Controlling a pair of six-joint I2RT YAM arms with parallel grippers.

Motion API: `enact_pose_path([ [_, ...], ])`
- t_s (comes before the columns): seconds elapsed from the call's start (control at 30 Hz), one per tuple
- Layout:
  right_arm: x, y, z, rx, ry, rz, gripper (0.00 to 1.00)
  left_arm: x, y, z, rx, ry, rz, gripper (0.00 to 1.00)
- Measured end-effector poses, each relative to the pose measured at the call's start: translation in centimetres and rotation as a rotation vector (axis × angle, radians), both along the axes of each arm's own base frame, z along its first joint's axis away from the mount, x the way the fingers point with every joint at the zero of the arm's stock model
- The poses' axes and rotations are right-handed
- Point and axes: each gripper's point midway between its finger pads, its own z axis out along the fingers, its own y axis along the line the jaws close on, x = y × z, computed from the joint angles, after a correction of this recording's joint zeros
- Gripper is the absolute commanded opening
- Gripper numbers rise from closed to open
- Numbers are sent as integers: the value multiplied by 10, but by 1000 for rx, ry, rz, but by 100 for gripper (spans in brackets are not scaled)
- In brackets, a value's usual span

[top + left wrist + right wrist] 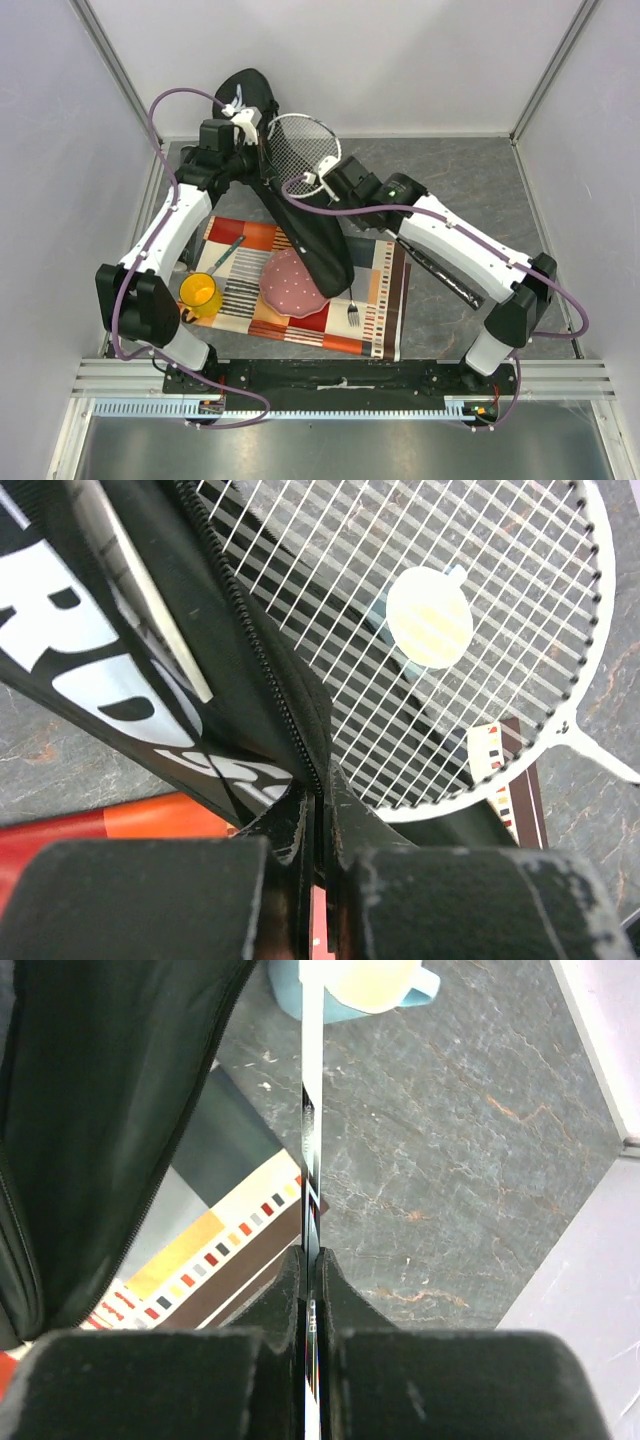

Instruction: Pack up the badminton gear

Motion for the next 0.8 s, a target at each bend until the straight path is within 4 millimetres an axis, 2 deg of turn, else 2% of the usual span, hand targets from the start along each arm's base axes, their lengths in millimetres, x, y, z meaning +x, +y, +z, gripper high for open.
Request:
enact_pose_path([
  [0.2, -21, 27, -4, 17, 10, 45, 0, -3, -5, 3, -17, -13, -37, 2],
  [0.4, -14, 53, -11, 85, 14, 2, 0, -20, -17, 7, -82, -6, -110, 2],
  [0.57, 0, 89, -6, 190, -8, -22, 0, -34, -34, 30, -170, -35, -209, 2],
  [0.73, 4, 125, 15, 321, -24, 68, 0, -55, -45, 58, -221, -91, -307, 2],
  [0.8, 4, 133, 20, 355, -28, 104, 0, -59, -48, 66, -229, -107, -330, 2],
])
